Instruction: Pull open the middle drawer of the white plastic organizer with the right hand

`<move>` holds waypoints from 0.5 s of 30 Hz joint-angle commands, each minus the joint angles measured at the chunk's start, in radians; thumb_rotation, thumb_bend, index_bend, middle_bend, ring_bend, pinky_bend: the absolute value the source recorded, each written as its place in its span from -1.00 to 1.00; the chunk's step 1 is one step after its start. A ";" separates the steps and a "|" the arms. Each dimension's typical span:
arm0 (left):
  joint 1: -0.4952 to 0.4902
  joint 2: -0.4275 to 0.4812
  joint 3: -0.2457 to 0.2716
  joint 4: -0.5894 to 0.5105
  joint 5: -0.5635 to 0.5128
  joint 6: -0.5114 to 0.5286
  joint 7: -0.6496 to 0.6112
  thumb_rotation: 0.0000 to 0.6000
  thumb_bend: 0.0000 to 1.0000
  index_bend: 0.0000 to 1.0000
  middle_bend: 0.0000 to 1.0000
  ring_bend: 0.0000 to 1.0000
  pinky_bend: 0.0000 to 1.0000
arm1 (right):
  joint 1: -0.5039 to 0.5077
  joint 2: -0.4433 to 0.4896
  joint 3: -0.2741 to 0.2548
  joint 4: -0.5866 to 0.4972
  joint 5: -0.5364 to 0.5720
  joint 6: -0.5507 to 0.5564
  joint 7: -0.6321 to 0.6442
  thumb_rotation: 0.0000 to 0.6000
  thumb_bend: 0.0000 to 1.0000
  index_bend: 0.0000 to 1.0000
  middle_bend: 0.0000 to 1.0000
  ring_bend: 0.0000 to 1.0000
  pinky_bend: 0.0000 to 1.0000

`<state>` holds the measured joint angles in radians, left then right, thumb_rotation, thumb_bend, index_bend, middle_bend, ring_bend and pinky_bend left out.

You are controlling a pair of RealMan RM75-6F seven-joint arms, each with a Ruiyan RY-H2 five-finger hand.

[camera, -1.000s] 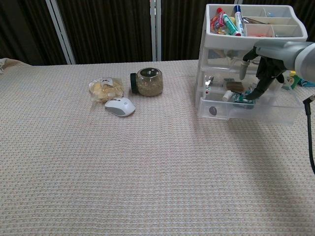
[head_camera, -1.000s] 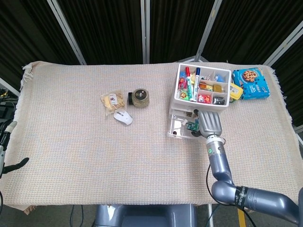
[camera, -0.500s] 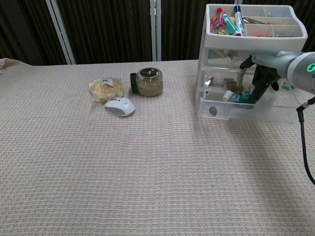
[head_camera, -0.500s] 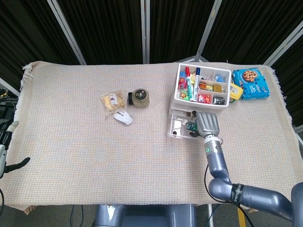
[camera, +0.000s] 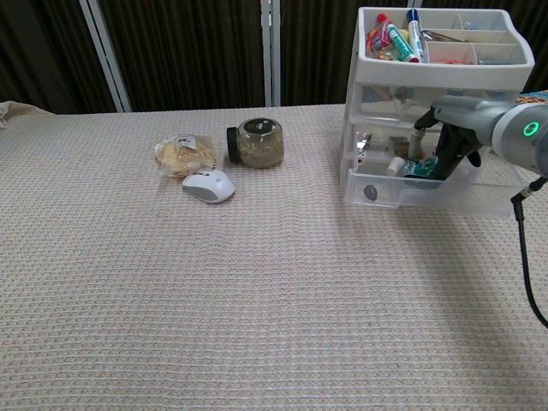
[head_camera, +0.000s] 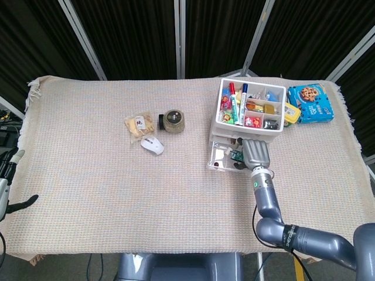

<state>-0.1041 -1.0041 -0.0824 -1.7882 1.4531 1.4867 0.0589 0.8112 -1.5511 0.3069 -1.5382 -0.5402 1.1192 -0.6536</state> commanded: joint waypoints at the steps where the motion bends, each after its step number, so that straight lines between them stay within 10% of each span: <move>1: 0.000 0.000 0.001 0.000 0.000 -0.001 -0.001 1.00 -0.87 -1.00 -1.00 -1.00 -1.00 | 0.000 -0.003 -0.003 0.007 0.003 -0.003 0.003 1.00 -0.67 -0.05 1.00 1.00 0.43; 15: -0.001 0.004 0.003 0.000 0.006 -0.003 -0.013 1.00 -0.86 -1.00 -1.00 -1.00 -1.00 | -0.017 -0.019 -0.007 0.024 -0.065 0.012 0.070 1.00 -0.53 0.13 1.00 1.00 0.43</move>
<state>-0.1055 -1.0003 -0.0788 -1.7886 1.4591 1.4833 0.0458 0.7967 -1.5721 0.2982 -1.5087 -0.5979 1.1256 -0.5893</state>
